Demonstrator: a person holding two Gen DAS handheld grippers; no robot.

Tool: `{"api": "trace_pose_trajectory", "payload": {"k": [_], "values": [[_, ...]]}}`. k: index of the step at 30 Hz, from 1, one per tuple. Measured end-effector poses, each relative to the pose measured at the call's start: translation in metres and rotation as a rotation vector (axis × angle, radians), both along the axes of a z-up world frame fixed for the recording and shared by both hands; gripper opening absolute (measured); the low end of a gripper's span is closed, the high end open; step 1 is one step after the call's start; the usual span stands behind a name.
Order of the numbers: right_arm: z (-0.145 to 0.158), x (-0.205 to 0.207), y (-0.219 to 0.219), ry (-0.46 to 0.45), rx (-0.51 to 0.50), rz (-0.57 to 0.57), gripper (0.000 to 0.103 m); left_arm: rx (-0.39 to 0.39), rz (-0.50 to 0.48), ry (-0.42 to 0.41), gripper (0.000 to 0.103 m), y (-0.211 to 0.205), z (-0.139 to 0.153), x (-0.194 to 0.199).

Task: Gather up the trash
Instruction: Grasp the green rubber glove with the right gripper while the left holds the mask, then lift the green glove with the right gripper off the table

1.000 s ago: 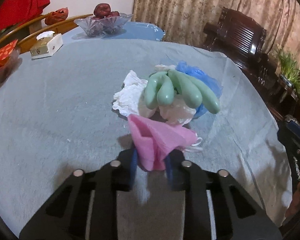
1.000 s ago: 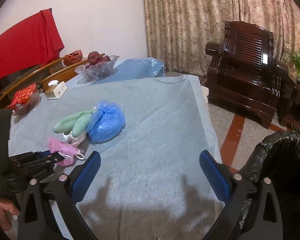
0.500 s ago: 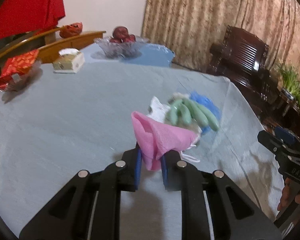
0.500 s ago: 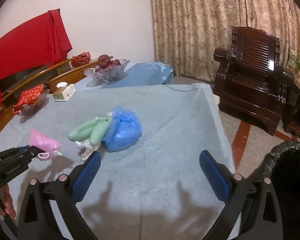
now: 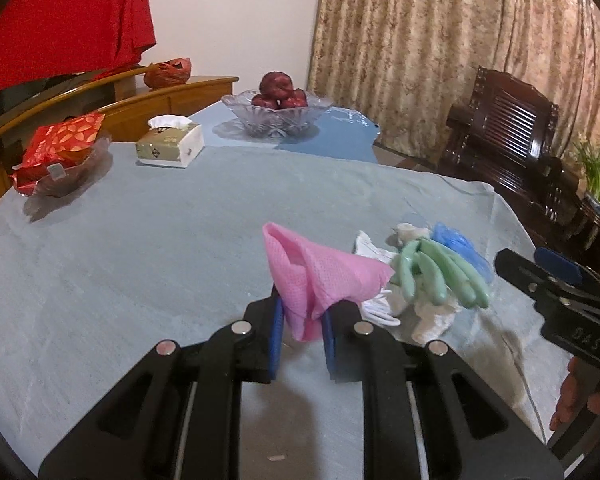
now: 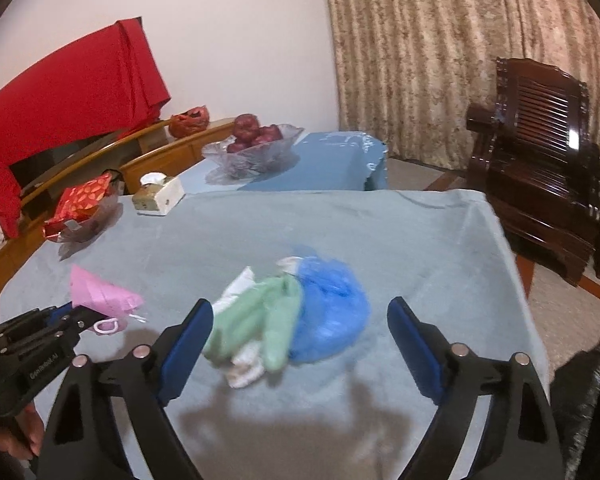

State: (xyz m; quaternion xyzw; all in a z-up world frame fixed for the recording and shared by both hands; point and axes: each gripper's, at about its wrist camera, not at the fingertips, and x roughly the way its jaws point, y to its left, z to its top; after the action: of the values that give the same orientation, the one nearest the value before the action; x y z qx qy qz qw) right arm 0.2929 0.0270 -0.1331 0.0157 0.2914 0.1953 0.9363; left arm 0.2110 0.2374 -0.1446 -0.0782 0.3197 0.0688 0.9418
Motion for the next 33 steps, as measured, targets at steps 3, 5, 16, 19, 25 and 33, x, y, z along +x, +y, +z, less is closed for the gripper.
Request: {"api": "trace_pose_trajectory", "payload": {"k": [3, 5, 16, 19, 25, 33], "values": [[-0.003, 0.01, 0.014, 0.011, -0.002, 0.015, 0.078, -0.001, 0.012, -0.001, 0.016, 0.008, -0.001, 0.002], [-0.006, 0.016, 0.021, 0.022, -0.006, 0.016, 0.075, -0.002, 0.021, -0.003, 0.016, 0.013, -0.001, 0.004], [-0.036, 0.044, 0.043, 0.13, -0.069, 0.019, 0.05, -0.024, 0.047, 0.001, 0.016, 0.033, -0.006, 0.009], [-0.04, 0.043, 0.045, 0.137, -0.088, 0.03, 0.038, -0.026, 0.042, 0.001, 0.016, 0.033, -0.006, 0.01], [-0.029, 0.037, 0.041, 0.124, -0.061, 0.073, 0.012, -0.027, 0.019, -0.005, 0.016, 0.024, -0.003, 0.011], [0.005, 0.025, 0.028, 0.058, 0.0, 0.107, 0.01, -0.024, -0.007, -0.023, 0.016, 0.012, 0.008, 0.009]]}}
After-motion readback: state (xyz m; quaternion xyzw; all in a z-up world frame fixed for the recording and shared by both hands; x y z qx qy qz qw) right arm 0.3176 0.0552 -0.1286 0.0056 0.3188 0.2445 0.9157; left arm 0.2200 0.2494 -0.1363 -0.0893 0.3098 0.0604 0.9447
